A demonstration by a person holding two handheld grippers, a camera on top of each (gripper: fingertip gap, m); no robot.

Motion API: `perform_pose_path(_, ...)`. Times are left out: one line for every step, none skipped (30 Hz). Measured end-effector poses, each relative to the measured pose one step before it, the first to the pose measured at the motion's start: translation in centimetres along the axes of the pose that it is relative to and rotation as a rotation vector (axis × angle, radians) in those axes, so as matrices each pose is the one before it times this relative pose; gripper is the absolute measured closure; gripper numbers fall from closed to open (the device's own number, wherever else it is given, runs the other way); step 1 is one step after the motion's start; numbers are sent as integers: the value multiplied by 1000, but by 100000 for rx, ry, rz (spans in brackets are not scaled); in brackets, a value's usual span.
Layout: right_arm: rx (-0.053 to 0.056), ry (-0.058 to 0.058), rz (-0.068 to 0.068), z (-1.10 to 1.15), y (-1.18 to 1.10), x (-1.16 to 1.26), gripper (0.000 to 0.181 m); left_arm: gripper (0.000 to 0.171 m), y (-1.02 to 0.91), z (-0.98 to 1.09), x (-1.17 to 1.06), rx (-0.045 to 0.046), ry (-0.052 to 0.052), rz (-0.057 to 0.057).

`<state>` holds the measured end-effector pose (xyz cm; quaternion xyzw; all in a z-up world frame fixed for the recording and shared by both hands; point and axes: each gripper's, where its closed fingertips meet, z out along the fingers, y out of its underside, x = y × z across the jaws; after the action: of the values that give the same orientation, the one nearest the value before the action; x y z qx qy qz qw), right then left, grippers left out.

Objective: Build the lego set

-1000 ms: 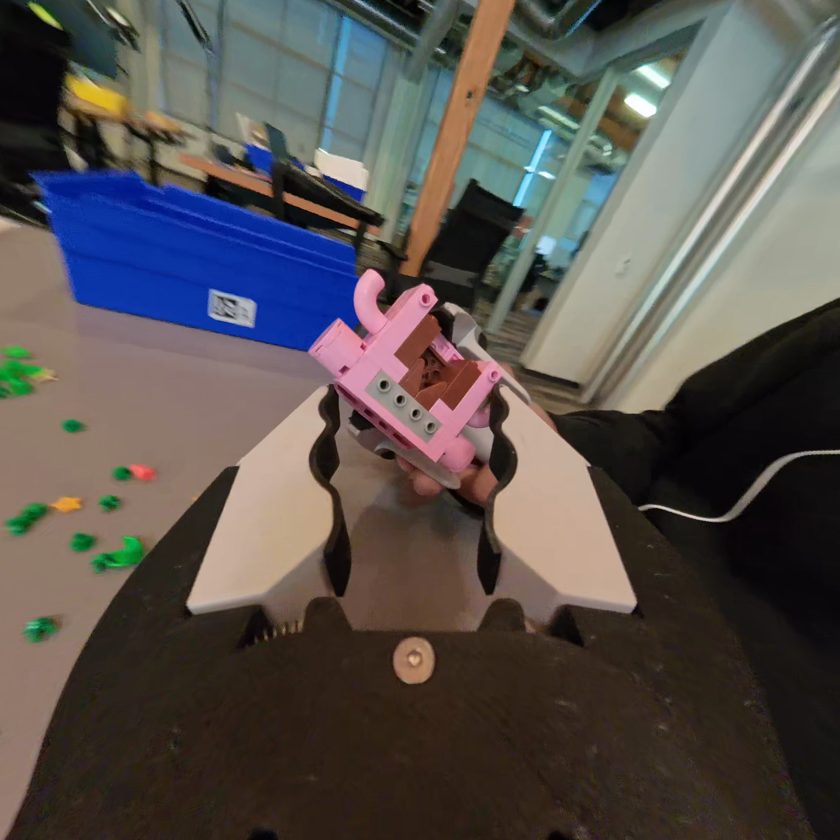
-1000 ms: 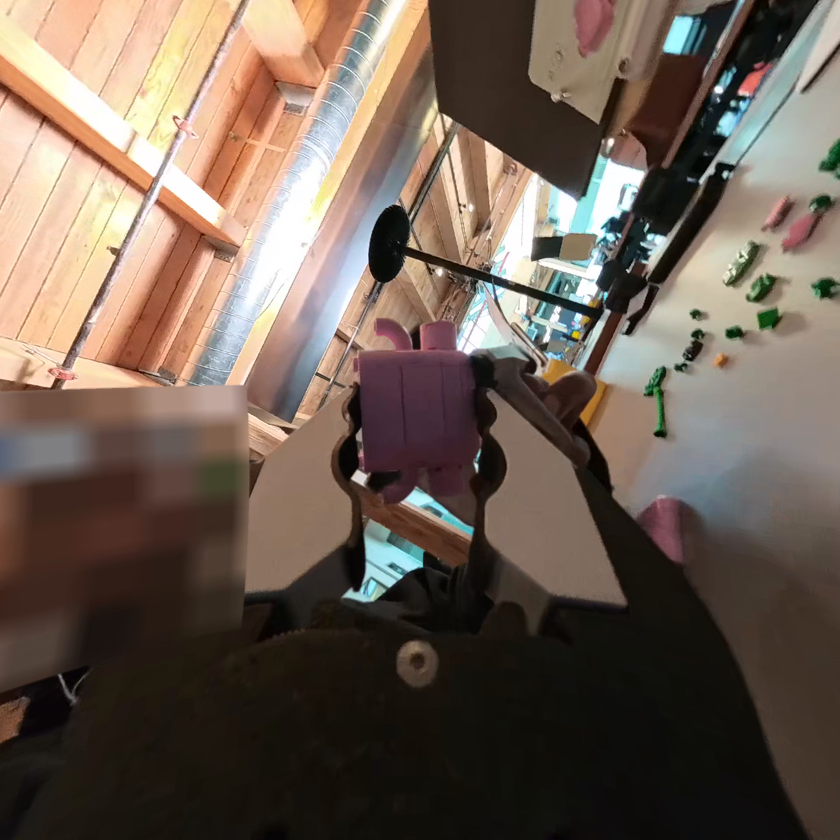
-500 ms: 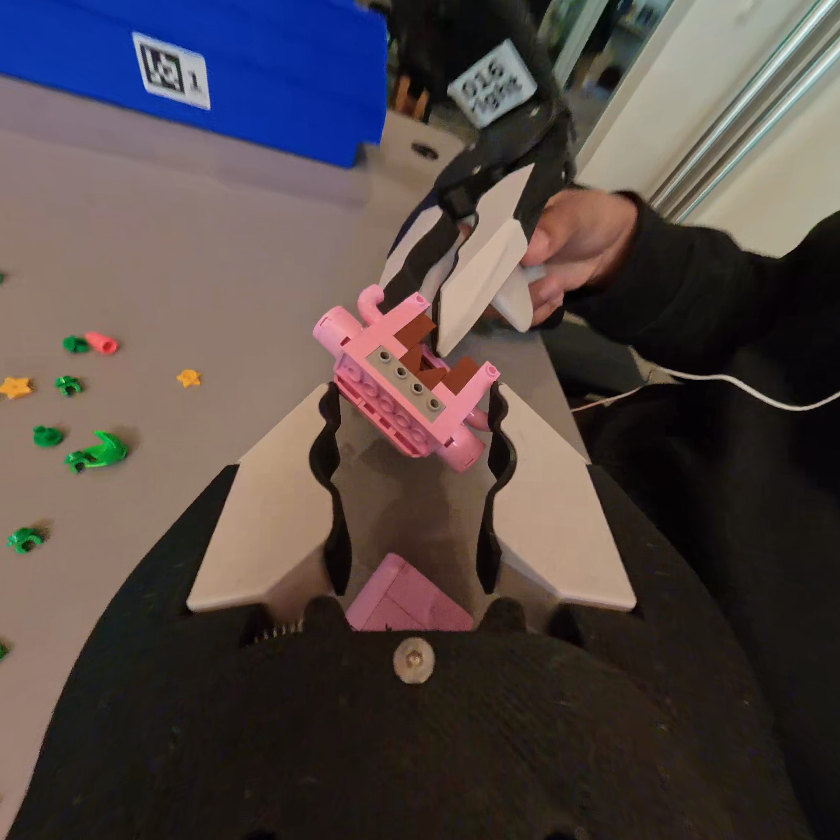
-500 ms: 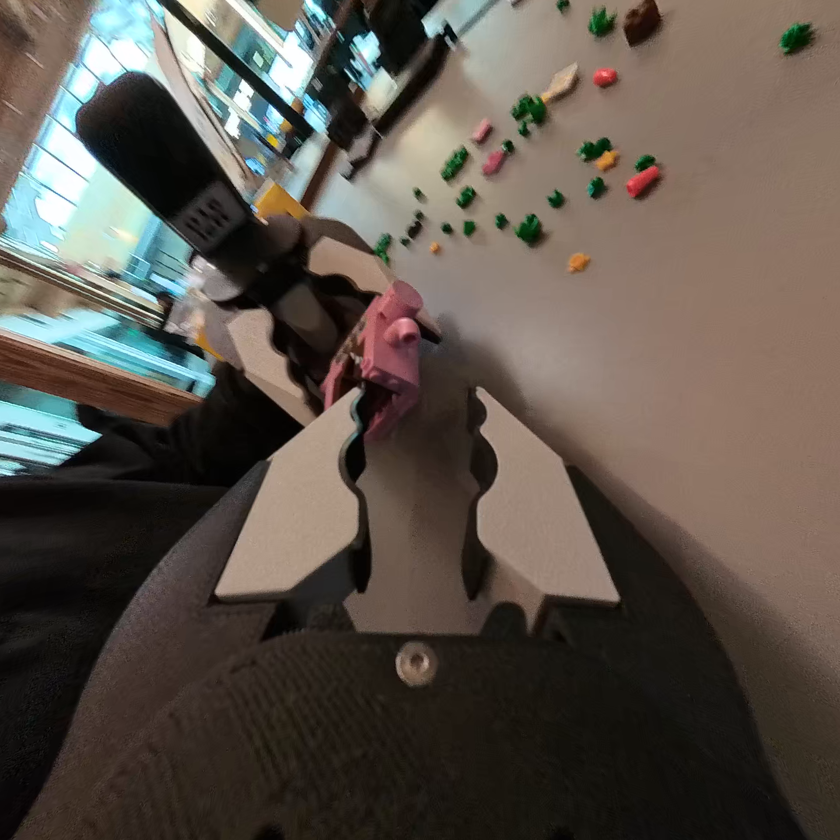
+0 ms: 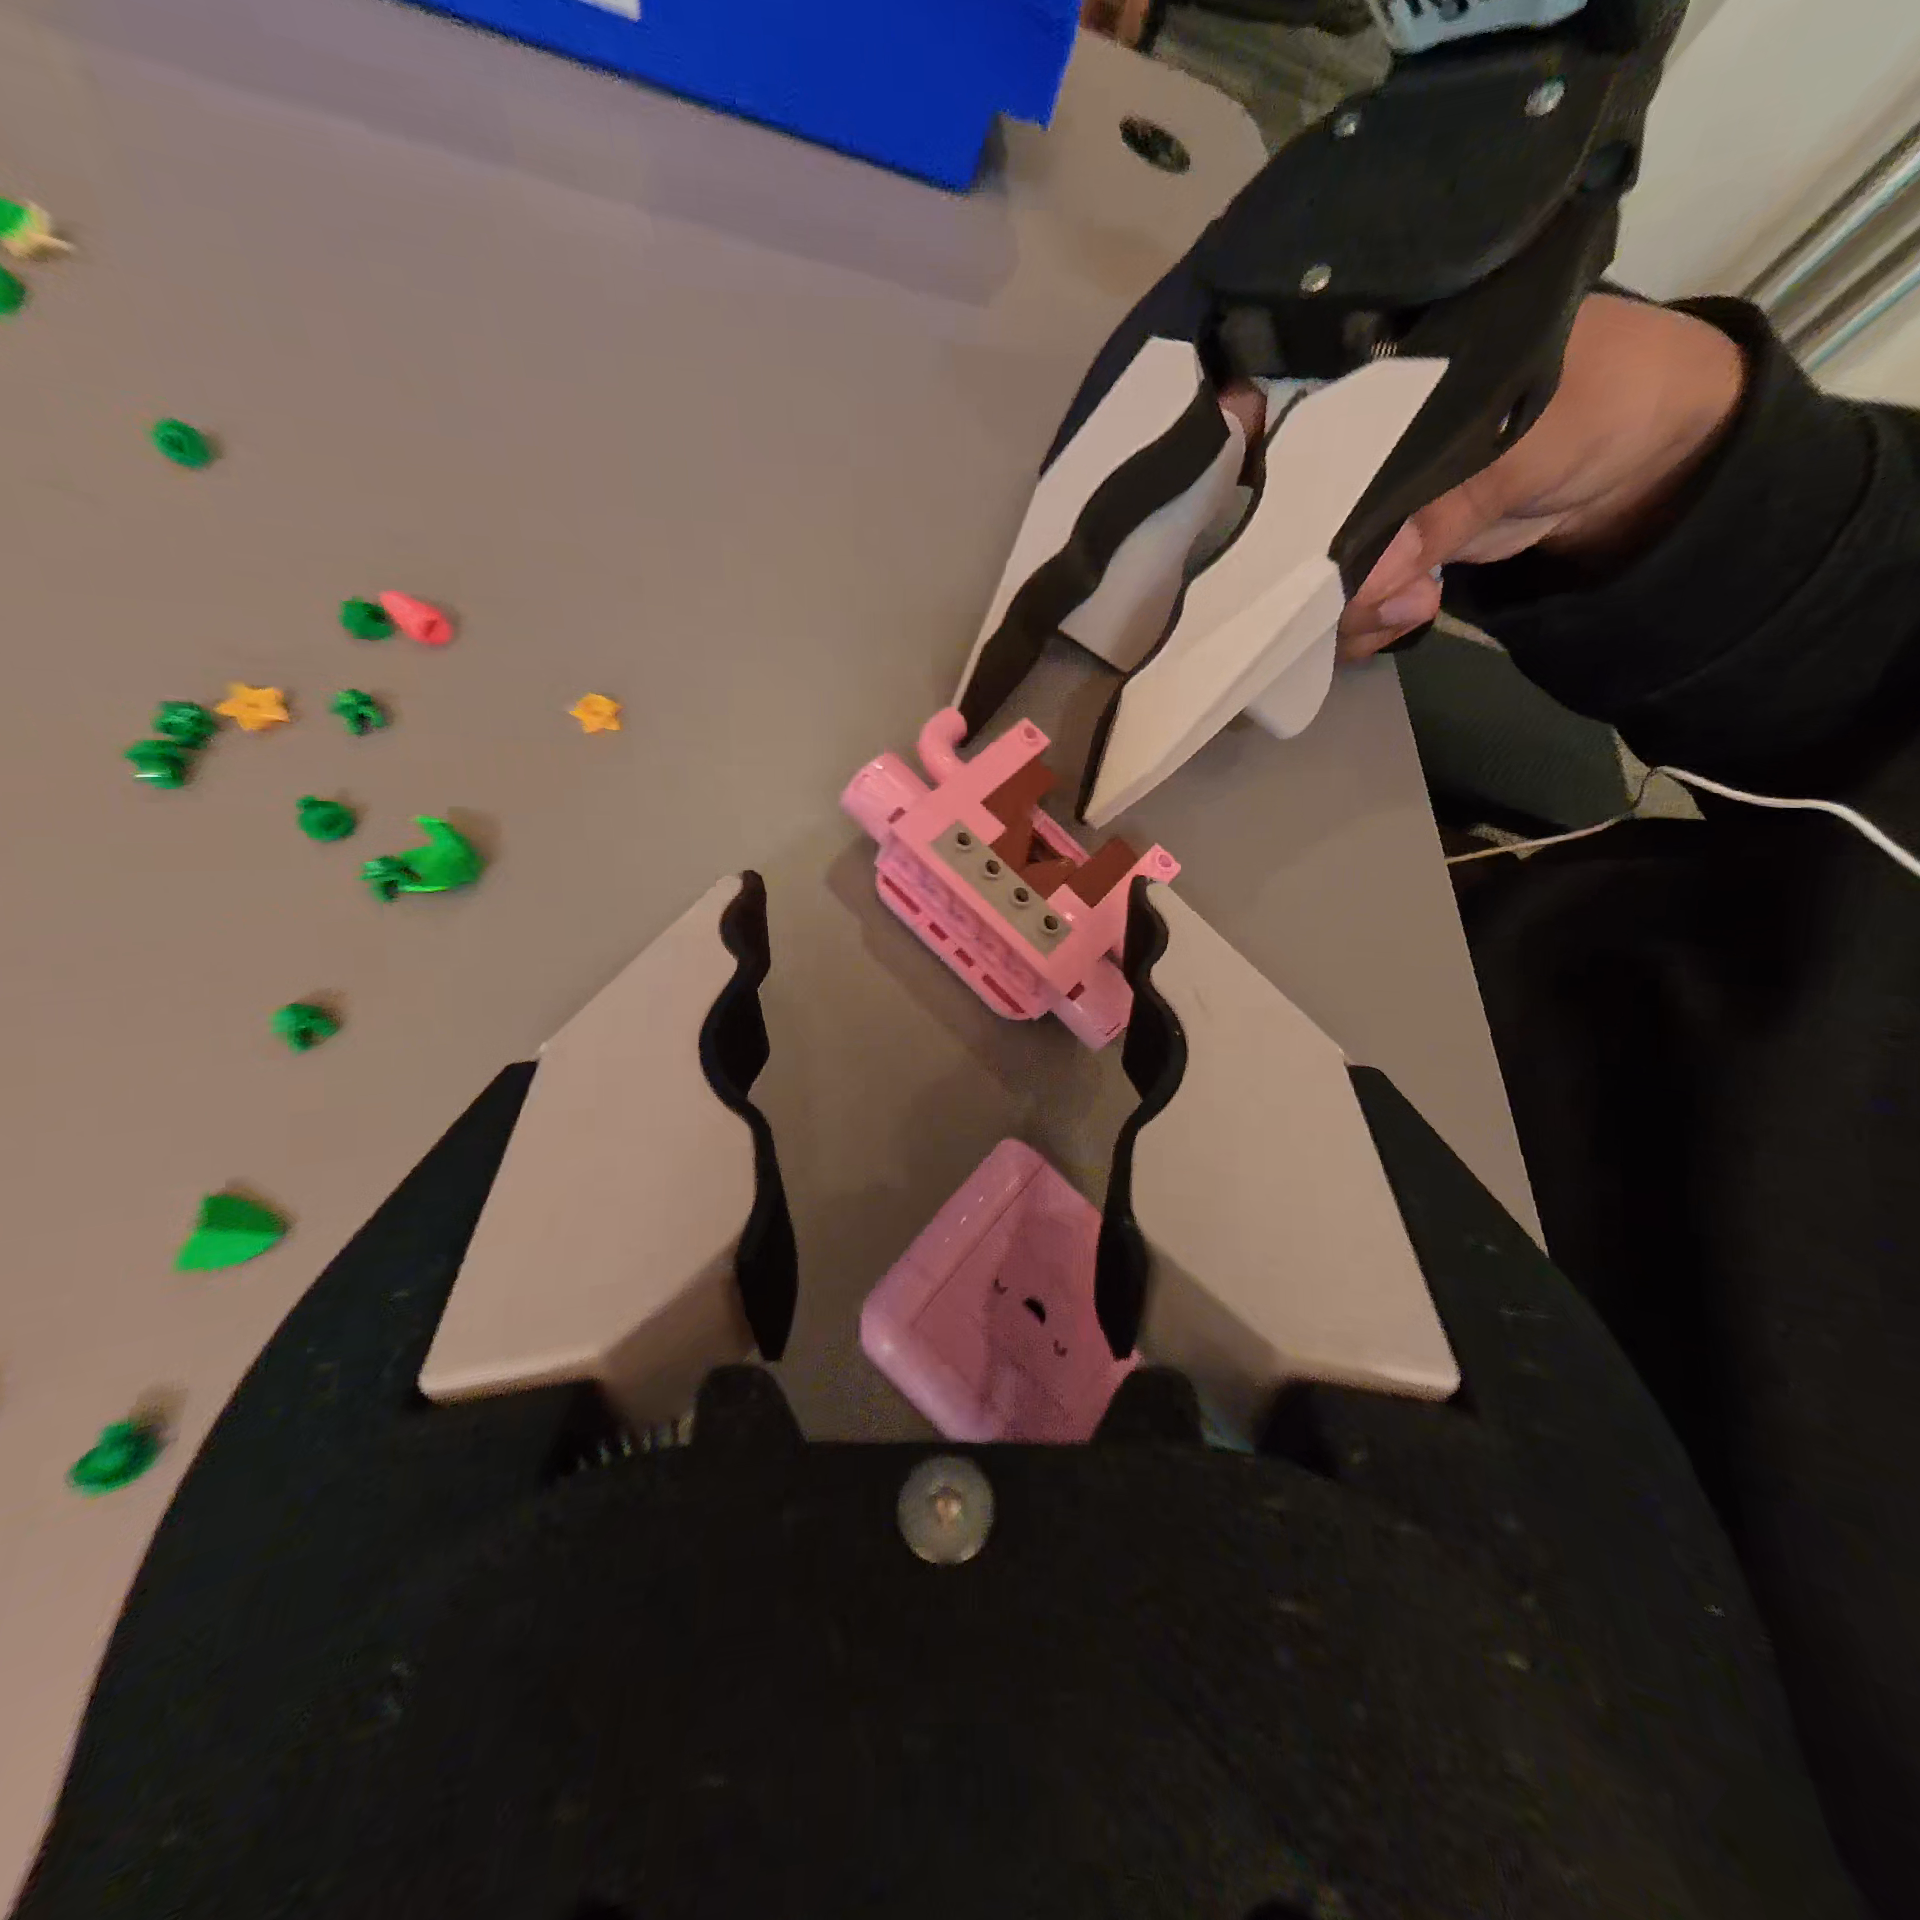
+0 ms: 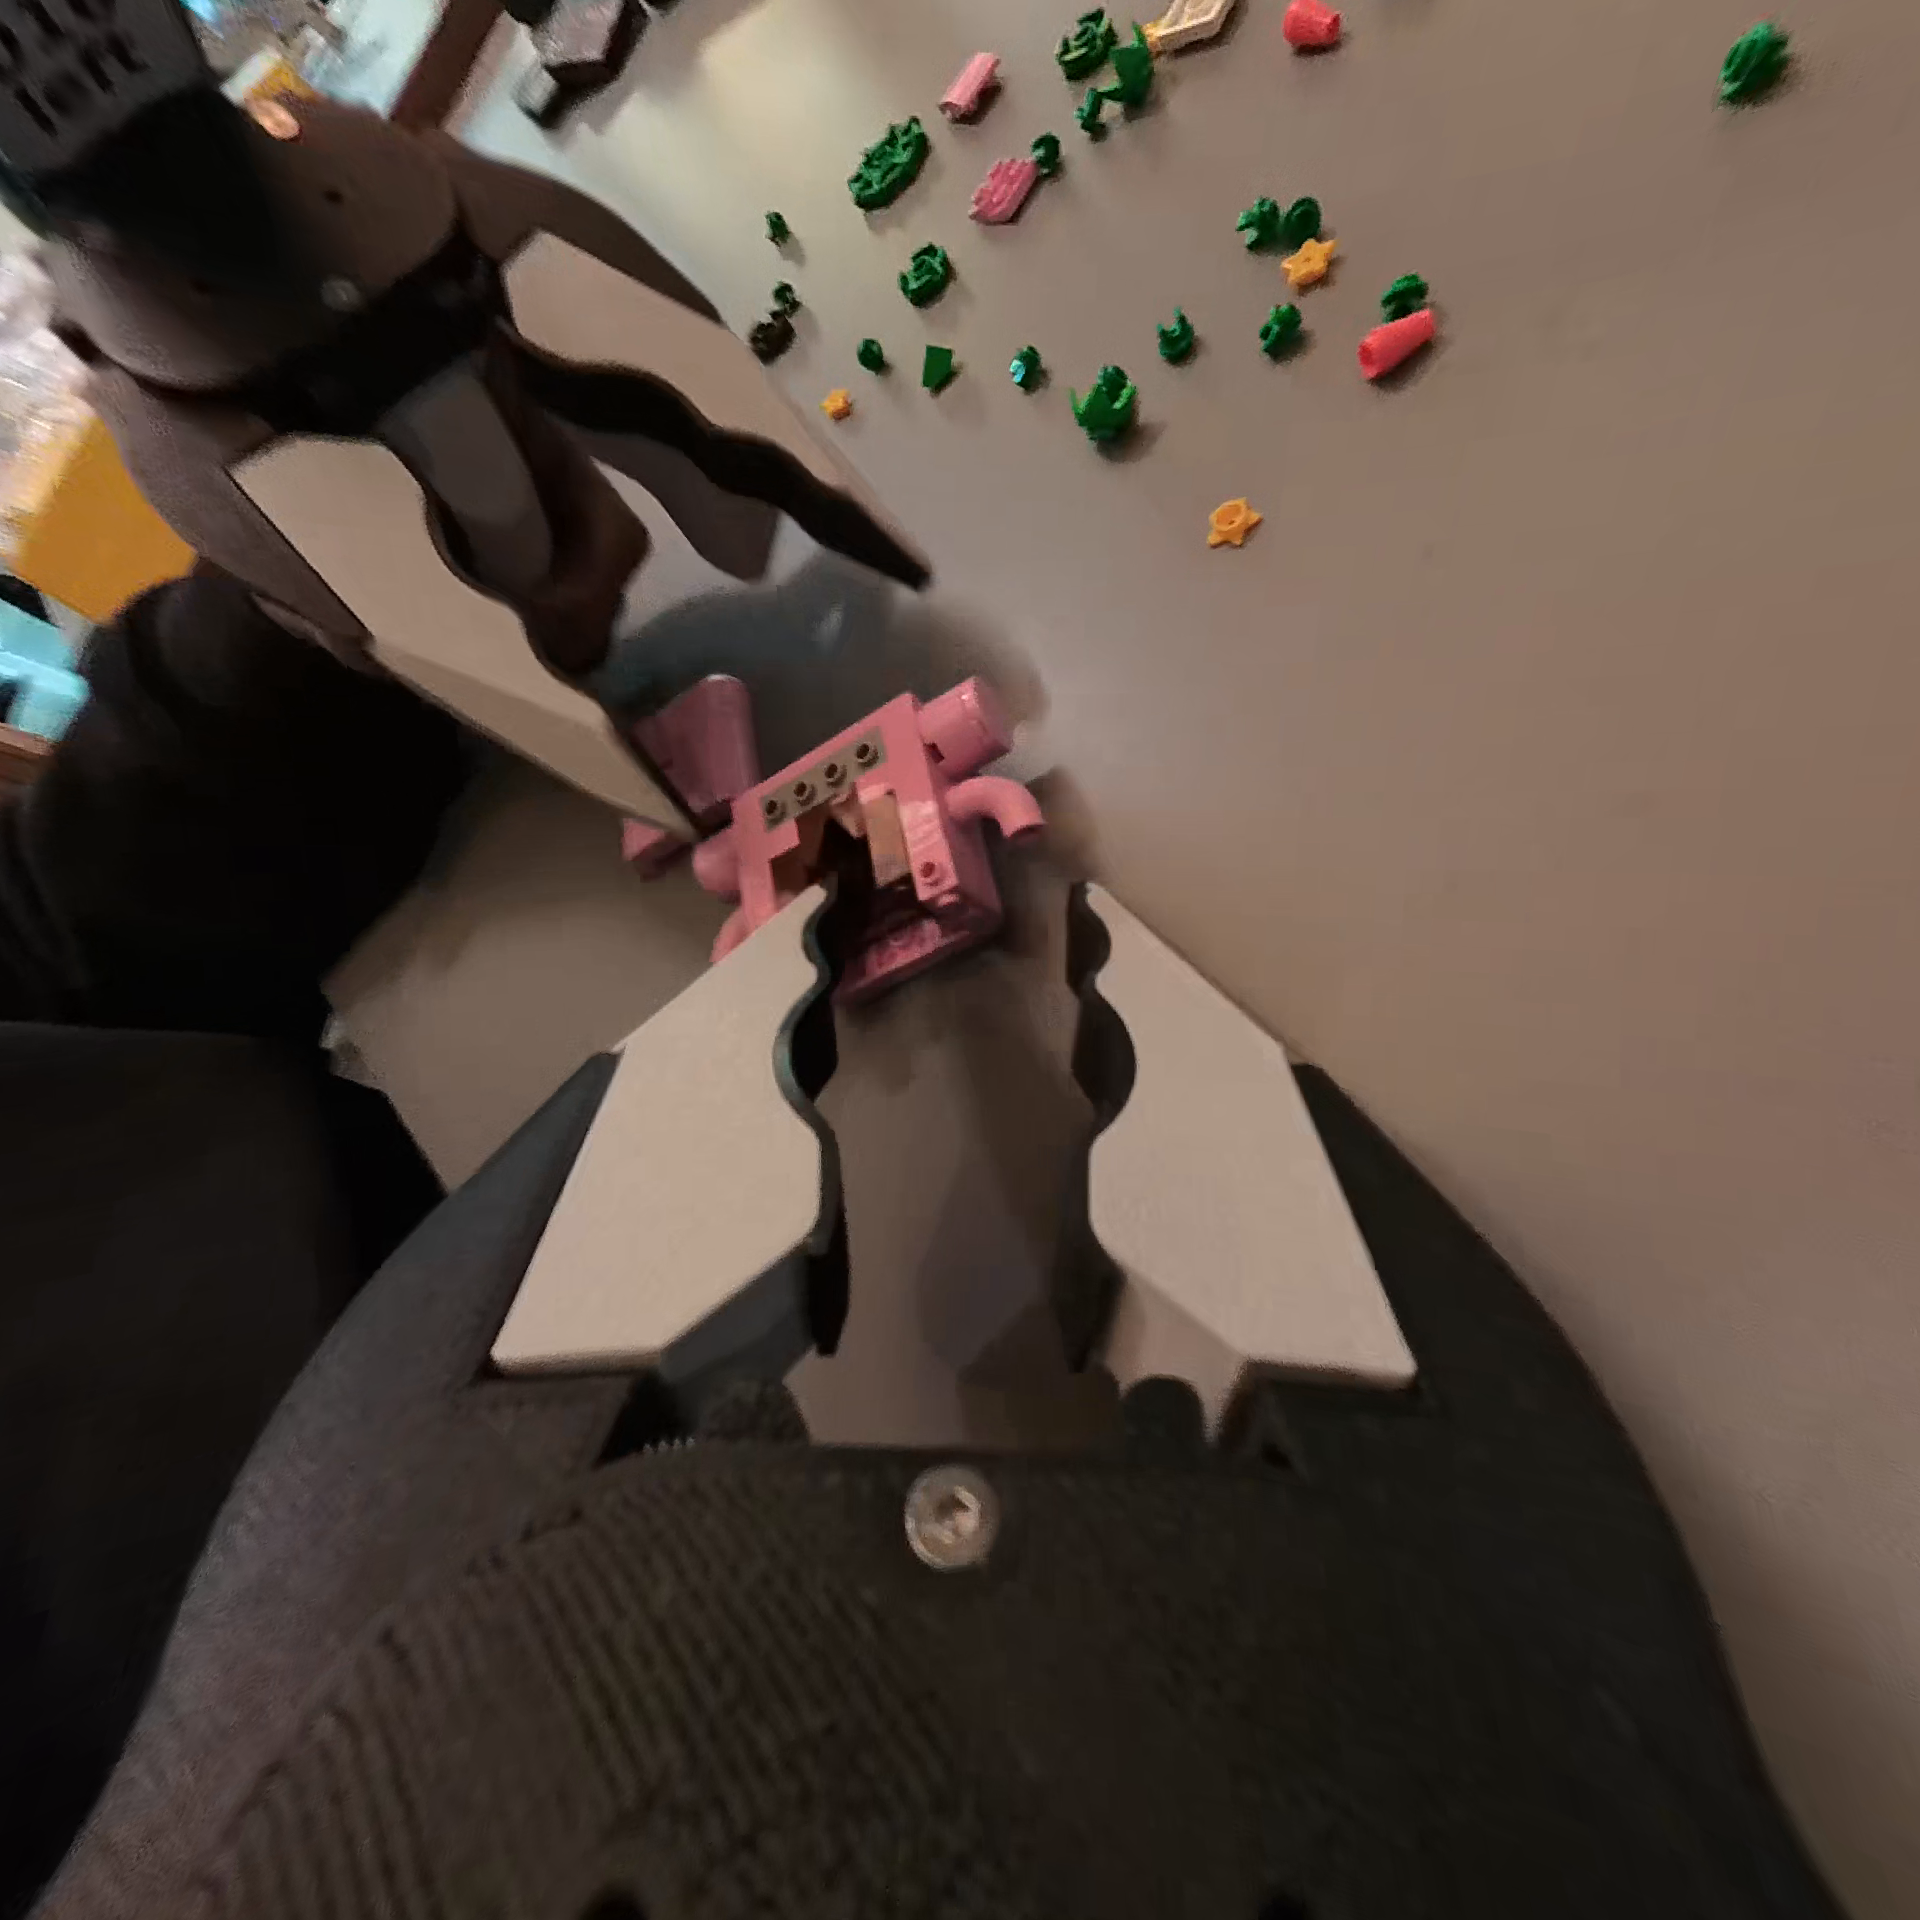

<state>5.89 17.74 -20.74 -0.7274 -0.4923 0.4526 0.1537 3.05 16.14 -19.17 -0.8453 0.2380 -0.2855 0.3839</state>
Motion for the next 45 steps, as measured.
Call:
perform_pose_path(-809,3570,-2095,-319,18,439,139,106,-377,-760,-282,2085,-990,371)
perform_pose_path(-857,3718,-2268,-376,10,490,137,107,-394,-845,-257,2347,-1039,508)
perform_pose_path(-469,3956,-2191,-446,-64,540,136,109,-375,-884,-87,2434,-82,841)
perform_pose_path(195,4094,-2226,-505,-168,573,135,111,-259,-854,118,2198,1005,1174)
perform_pose_path(948,3980,-2251,-529,-308,540,135,112,-84,-785,237,1537,1353,1458)
perform_pose_path(1958,3151,-2356,-524,-485,390,132,113,194,-704,357,331,1720,1764)
perform_pose_path(3041,1819,-2354,-482,-669,93,128,113,489,-578,525,-820,2305,1925)
perform_pose_path(3658,579,-1863,-418,-791,-195,125,112,775,-442,432,-2178,1330,1366)
perform_pose_path(3884,-589,-1238,-303,-864,-494,124,111,1086,-351,307,-4101,243,1154)
perform_pose_path(3784,-1584,-1018,-150,-892,-815,123,109,1138,-302,129,-3936,-1135,1229)
perform_pose_path(3478,-2345,-988,83,-872,-1174,122,109,963,-279,-19,-2487,-2112,840)
perform_pose_path(3022,-3915,-1155,398,-784,-1647,122,110,623,-308,-199,-198,-2784,-29)
perform_pose_path(1616,-5205,-1591,729,-467,-2044,121,111,261,-318,-222,1672,-2043,-612)
perform_pose_path(-936,-4267,-2140,1071,25,-1949,120,112,62,-320,-148,2361,-810,-956)
perform_pose_path(-3379,-2276,-2860,1315,453,-1585,118,112,8,-336,-362,1550,-1525,-1245)
perform_pose_path(-4827,-565,-4128,1399,688,-1215,114,112,-144,-346,-486,1176,-2428,-783)
perform_pose_path(-5421,1432,-5202,1349,757,-745,112,113,-437,-340,-503,2450,-2896,-170)
perform_pose_path(-5207,3640,-5532,1217,647,-214,110,114,-592,-325,-417,3229,-2633,-168)
perform_pose_path(-5025,4258,-5023,1028,592,60,109,115,-577,-286,-238,3111,-1738,-3)
perform_pose_path(-5176,2977,-3826,821,563,22,107,116,-525,-258,-233,2856,-1814,219)
perform_pose_path(-4915,1728,-2539,651,498,-12,104,116,-474,-248,-379,2608,-2675,95)
perform_pose_path(-3601,1341,-1640,464,287,41,100,117,-417,-218,-333,2378,-2241,18)
perform_pose_path(-1963,1231,-1078,235,21,93,102,118,-390,-191,-200,2337,-1162,-177)
perform_pose_path(-1802,-710,-206,130,-19,-127,105,118,-375,-172,-88,2138,-340,-616)
perform_pose_path(-1352,-2191,844,56,-83,-294,106,120,-348,-160,-54,2027,42,-989)
perform_pose_path(-601,-2445,1673,25,-178,-248,108,121,-336,-156,-29,2011,288,-1194)
perform_pose_path(-731,-2306,1242,28,-108,-215,109,122,-316,-142,-11,1915,421,-1165)
perform_pose_path(-1357,-1443,389,60,20,-126,109,122,-307,-138,-38,1800,175,-1006)
perform_pose_path(-1612,-416,-430,77,54,-51,109,123,-280,-146,-82,1748,-156,-797)
perform_pose_path(-1467,-128,-1197,65,21,-86,108,124,-242,-124,-93,1461,-300,-613)
perform_pose_path(-1162,34,-1476,31,-56,-133,109,125,-156,-86,-92,1027,-347,-320)
perform_pose_path(-942,366,-1631,5,-142,-119,109,125,-119,-59,-79,715,-412,-62)
perform_pose_path(-1190,549,-1703,20,-112,-92,111,125,-49,-14,-54,343,-372,23)
perform_pose_path(-2073,507,-1589,108,31,-36,115,125,8,14,-5,17,-106,72)
perform_pose_path(-2917,457,-1233,251,195,26,118,126,45,44,46,-237,140,90)
perform_pose_path(-2943,257,-694,325,237,64,120,125,59,68,41,-399,112,128)
perform_pose_path(-1138,-1488,15,251,-17,-156,125,125,72,58,53,-452,59,241)
perform_pose_path(-289,-2352,574,81,-130,-291,133,125,70,58,53,-418,37,385)
perform_pose_path(-841,-1137,-829,81,-33,-195,136,125,47,41,39,-355,-120,463)
perform_pose_path(-485,-627,-1333,19,-39,-173,136,126,29,34,2,-227,-231,407)
perform_pose_path(-62,-1010,-763,-6,-40,-231,136,126,26,18,5,-188,-176,310)
perform_pose_path(842,-1339,-2,-76,-87,-227,136,126,6,5,-15,-111,-230,147)
perform_pose_path(2415,-899,673,-281,-202,-73,136,126,-37,-12,-5,100,-163,69)
perform_pose_path(3733,-277,1236,-575,-277,161,136,126,-81,-32,-4,415,-104,44)
perform_pose_path(4347,-363,1732,-928,-290,314,136,126,-116,-57,-19,636,-123,-100)
